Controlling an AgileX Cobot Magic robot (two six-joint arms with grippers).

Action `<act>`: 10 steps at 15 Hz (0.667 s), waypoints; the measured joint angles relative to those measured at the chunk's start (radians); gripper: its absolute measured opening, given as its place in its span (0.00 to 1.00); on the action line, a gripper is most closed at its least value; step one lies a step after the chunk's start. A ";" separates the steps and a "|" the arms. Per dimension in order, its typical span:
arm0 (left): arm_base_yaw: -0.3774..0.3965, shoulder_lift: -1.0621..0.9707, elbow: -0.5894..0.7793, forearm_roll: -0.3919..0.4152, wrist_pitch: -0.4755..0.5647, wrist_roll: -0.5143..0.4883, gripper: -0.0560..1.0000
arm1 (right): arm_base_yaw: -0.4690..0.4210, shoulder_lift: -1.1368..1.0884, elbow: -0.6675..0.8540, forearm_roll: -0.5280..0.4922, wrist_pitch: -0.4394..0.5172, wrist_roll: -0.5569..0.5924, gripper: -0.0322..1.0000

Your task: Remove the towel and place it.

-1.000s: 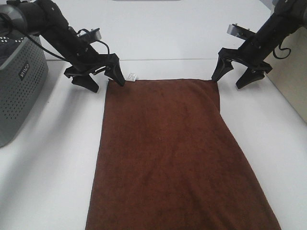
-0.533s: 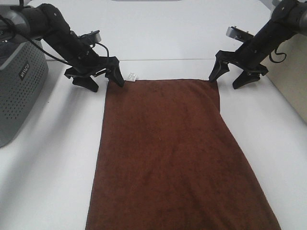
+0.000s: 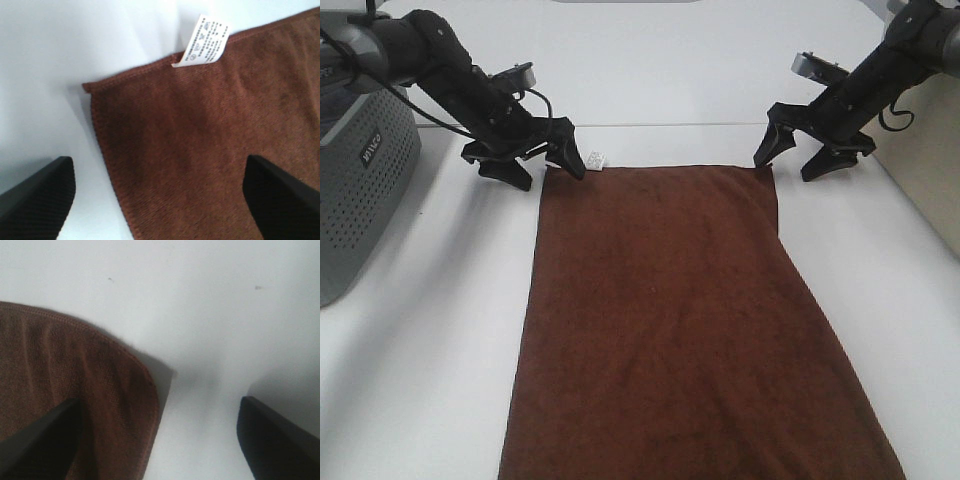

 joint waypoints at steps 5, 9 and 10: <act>-0.059 0.019 -0.008 -0.029 -0.052 -0.002 0.78 | 0.063 0.016 -0.010 -0.027 -0.081 0.000 0.70; -0.061 0.021 -0.008 -0.026 -0.053 -0.012 0.70 | 0.071 0.021 -0.011 -0.058 -0.091 0.000 0.48; -0.061 0.022 -0.008 -0.026 -0.053 -0.014 0.70 | 0.071 0.021 -0.011 -0.068 -0.092 0.000 0.46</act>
